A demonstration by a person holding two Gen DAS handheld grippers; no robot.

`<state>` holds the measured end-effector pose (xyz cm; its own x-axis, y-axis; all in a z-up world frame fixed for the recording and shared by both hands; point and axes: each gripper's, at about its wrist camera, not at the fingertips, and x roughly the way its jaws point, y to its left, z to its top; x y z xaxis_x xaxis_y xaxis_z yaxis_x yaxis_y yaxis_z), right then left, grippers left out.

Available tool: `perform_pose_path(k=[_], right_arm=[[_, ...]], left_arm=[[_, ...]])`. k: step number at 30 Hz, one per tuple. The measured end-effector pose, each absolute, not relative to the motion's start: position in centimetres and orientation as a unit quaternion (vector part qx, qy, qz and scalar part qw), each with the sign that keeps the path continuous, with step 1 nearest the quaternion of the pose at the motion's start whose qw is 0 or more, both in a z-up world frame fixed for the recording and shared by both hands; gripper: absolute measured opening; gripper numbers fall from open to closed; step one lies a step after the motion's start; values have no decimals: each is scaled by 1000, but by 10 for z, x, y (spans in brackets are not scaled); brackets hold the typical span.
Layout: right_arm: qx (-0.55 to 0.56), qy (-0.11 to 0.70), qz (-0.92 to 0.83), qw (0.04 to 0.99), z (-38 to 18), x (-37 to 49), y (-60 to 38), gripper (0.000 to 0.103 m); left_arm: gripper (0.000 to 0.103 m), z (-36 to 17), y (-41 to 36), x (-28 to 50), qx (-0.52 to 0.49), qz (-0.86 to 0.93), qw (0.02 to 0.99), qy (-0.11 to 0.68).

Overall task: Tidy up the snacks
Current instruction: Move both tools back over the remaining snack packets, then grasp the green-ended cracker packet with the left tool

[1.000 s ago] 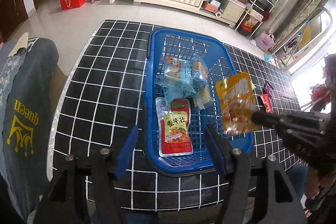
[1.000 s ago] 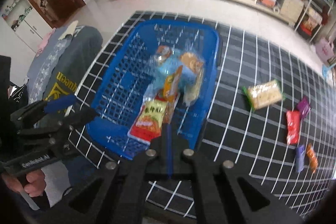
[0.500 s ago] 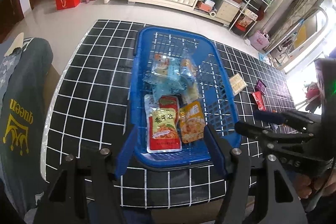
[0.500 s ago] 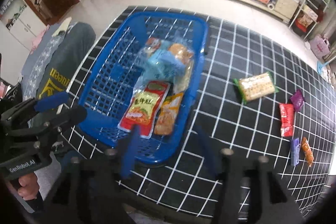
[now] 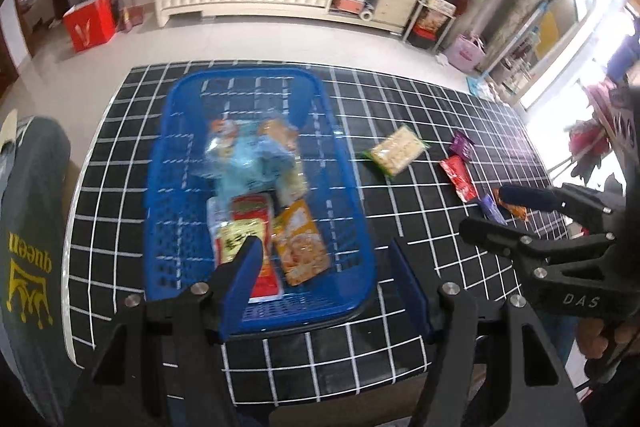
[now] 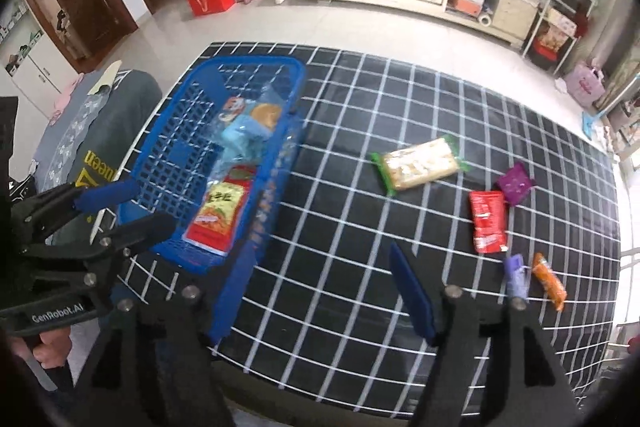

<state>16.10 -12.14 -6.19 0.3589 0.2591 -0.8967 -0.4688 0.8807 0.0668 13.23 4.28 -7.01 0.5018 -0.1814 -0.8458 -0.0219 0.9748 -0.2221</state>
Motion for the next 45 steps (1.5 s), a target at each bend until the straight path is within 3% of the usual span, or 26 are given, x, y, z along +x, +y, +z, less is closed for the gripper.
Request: perform_pose_path(k=[9, 11, 12, 16, 22, 38, 45], right_arm=[[-99, 504, 198, 835, -52, 169, -179, 74], [-92, 499, 196, 839, -48, 172, -193, 75], [-89, 496, 194, 842, -46, 174, -199, 75], [-78, 484, 180, 853, -41, 181, -227, 87], [-53, 492, 182, 850, -48, 203, -265, 94], [-55, 522, 167, 835, -100, 274, -316, 97], [-52, 527, 172, 831, -138, 299, -315, 97]], left_arm=[[63, -53, -26, 145, -31, -83, 874, 477], [76, -50, -38, 150, -23, -94, 877, 470], [76, -48, -45, 153, -19, -101, 879, 466], [78, -47, -68, 170, 7, -127, 871, 474], [81, -55, -100, 200, 63, -131, 858, 493], [81, -105, -148, 301, 156, -181, 815, 528], [81, -160, -170, 339, 232, -178, 779, 555]])
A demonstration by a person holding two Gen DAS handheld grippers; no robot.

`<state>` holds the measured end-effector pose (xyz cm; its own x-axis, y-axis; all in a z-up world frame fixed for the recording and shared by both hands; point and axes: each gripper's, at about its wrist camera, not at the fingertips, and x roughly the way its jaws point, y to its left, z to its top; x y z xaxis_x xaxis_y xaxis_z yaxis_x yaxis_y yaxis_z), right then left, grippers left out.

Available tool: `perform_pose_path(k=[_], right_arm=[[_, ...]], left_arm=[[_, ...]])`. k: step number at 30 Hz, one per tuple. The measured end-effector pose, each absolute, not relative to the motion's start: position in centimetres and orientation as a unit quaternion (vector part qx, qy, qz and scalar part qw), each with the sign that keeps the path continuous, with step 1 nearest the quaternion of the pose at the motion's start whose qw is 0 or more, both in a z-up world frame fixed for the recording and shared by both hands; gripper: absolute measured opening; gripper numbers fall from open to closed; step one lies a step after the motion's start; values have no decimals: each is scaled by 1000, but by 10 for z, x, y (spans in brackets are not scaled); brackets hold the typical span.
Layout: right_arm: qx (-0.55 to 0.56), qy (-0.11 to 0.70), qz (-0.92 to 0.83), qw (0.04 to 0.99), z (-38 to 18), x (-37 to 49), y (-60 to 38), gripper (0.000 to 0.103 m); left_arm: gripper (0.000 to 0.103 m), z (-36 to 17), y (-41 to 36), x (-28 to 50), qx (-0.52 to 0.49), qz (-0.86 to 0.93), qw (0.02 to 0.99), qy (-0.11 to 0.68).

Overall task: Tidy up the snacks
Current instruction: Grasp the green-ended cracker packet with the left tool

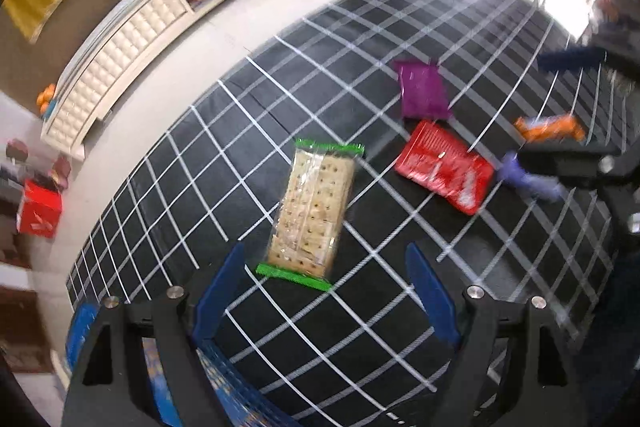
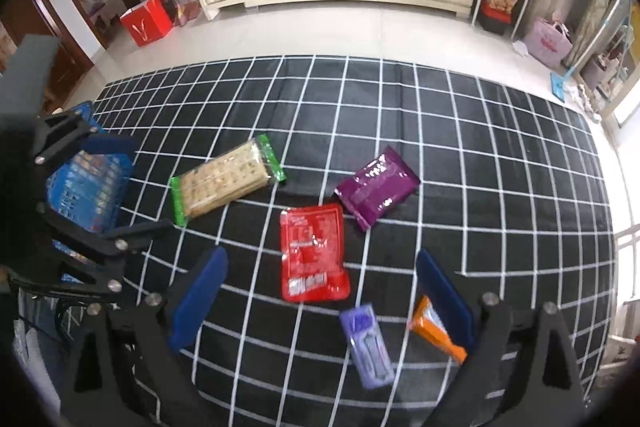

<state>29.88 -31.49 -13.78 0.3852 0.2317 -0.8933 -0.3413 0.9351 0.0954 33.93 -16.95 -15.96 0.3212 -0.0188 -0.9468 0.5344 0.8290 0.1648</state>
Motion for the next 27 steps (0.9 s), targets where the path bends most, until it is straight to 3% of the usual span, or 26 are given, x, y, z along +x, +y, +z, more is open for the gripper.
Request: perform_pose_path(k=[10, 20, 21, 23, 27], right_arm=[[-44, 547, 178, 817, -187, 322, -324, 97], [-20, 549, 189, 814, -205, 328, -335, 97], [-18, 549, 189, 814, -205, 328, -336, 97], [-14, 549, 188, 814, -204, 327, -339, 97], [-9, 546, 178, 818, -199, 323, -345, 97]], left_arm=[[81, -226, -172, 381, 292, -158, 742, 583], [80, -250, -170, 397, 277, -178, 728, 601], [78, -250, -169, 398, 272, -181, 729, 601], [55, -248, -166, 399, 236, -197, 725, 617], [52, -247, -170, 390, 242, -187, 730, 611]])
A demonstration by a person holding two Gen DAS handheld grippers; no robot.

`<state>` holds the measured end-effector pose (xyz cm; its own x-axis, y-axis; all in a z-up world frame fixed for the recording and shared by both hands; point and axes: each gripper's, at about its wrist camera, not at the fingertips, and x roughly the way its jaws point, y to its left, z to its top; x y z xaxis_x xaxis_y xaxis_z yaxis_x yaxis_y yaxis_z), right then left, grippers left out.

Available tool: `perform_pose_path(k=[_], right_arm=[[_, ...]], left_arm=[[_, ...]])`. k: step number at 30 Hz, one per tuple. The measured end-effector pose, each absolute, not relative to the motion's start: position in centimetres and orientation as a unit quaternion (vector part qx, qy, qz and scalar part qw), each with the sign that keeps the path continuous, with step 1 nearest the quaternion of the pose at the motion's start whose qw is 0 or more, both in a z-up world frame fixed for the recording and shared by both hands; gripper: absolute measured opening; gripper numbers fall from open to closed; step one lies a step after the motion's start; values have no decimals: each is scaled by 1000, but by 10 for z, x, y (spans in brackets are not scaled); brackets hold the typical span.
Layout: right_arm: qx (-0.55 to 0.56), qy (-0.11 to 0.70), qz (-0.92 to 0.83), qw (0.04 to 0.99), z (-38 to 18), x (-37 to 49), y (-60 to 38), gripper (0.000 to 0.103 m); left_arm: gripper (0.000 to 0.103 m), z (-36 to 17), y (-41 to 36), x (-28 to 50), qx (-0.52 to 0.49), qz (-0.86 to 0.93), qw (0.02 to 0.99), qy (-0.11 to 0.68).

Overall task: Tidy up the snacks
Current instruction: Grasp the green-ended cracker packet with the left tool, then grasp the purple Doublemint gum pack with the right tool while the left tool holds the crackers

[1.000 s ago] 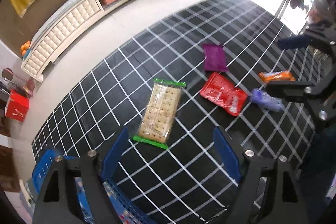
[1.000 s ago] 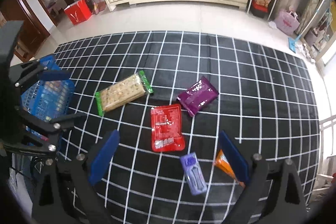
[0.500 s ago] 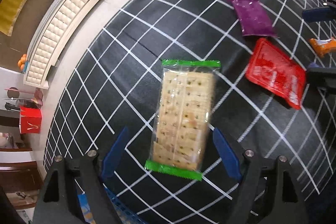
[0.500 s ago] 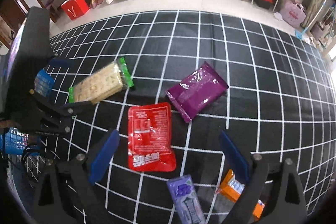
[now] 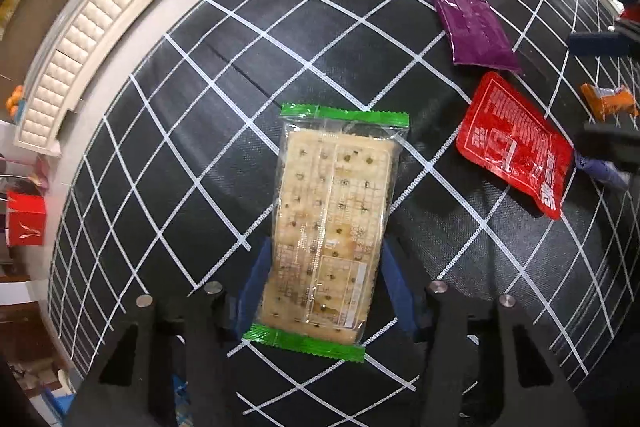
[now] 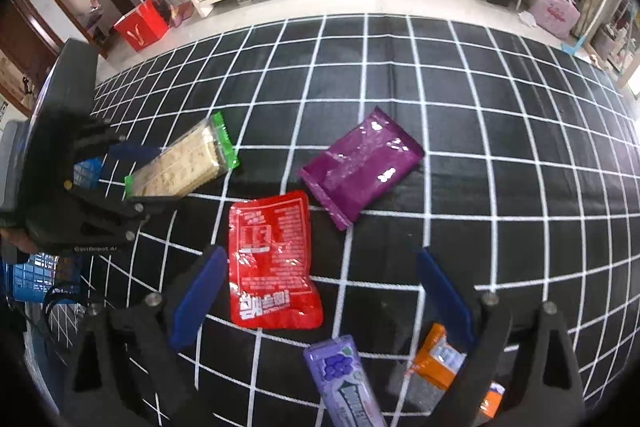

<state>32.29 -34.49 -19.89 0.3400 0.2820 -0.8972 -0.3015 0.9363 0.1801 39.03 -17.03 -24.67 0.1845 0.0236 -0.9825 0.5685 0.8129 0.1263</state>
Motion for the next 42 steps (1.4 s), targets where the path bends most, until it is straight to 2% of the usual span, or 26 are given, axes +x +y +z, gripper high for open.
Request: perform_pose_path(k=[4, 21, 27, 42], right_arm=[[-20, 538, 173, 825, -187, 313, -350, 97], [-30, 509, 167, 844, -132, 239, -359, 97], [-43, 511, 178, 840, -137, 214, -360, 97], [-93, 505, 155, 844, -195, 223, -369, 96]], left_arm=[[52, -237, -185, 367, 248, -166, 748, 592], [52, -124, -193, 257, 123, -118, 827, 536], [52, -121, -176, 227, 55, -88, 836, 539], [52, -147, -188, 183, -7, -67, 859, 508]])
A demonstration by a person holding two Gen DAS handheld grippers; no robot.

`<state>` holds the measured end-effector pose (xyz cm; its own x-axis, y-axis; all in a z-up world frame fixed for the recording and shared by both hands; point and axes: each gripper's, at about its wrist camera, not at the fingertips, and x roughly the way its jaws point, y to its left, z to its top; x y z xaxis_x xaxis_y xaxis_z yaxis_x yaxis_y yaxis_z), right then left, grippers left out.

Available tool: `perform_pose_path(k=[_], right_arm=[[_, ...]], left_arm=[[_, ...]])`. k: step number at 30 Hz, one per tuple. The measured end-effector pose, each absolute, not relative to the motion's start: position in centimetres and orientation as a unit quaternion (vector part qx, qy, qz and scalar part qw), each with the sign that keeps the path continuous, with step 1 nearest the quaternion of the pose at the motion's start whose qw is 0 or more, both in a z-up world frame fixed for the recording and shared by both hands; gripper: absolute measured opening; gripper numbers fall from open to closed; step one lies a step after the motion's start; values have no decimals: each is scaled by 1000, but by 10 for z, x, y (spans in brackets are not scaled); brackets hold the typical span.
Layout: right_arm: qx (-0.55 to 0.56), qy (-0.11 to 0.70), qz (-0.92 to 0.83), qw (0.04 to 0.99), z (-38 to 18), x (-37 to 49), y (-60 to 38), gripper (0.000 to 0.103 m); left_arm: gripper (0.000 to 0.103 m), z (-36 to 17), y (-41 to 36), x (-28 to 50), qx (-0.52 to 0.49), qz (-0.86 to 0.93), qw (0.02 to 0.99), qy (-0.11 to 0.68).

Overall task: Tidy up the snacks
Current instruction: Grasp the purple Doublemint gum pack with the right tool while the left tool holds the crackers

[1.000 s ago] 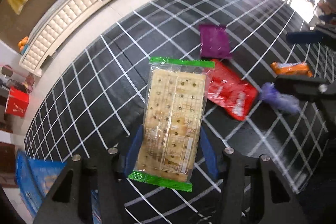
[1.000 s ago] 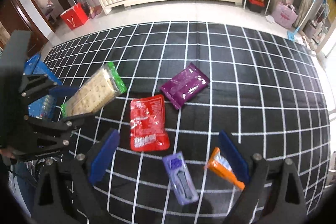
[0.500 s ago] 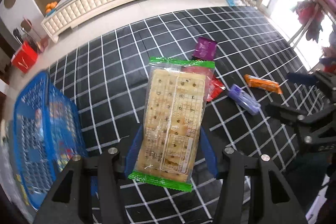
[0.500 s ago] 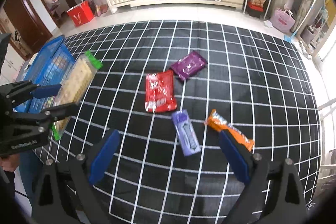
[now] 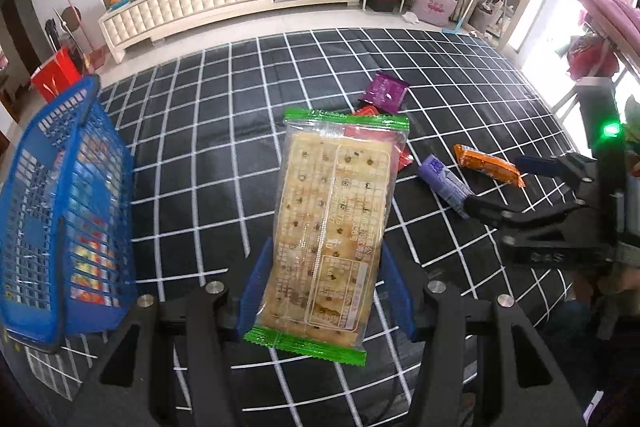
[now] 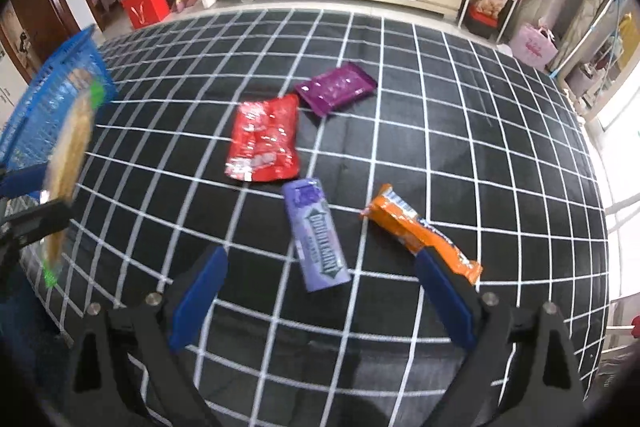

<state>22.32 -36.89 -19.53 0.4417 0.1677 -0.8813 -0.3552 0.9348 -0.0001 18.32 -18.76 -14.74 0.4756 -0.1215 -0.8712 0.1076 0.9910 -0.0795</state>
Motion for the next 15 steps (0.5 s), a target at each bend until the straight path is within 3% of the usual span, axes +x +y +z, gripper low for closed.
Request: perform_pose_path(k=[9, 12, 13, 15], right_arm=[[-140, 523, 177, 822, -232, 246, -349, 65], [-135, 525, 186, 819, -238, 248, -347, 52], [-134, 521, 185, 822, -238, 248, -347, 41], [-135, 516, 182, 826, -237, 247, -346, 37]], left_arm=[[52, -174, -187, 195, -31, -62, 845, 530], [52, -180, -183, 197, -30, -59, 845, 531], [52, -181, -180, 198, -33, -59, 844, 533], [52, -182, -175, 198, -36, -58, 842, 535]])
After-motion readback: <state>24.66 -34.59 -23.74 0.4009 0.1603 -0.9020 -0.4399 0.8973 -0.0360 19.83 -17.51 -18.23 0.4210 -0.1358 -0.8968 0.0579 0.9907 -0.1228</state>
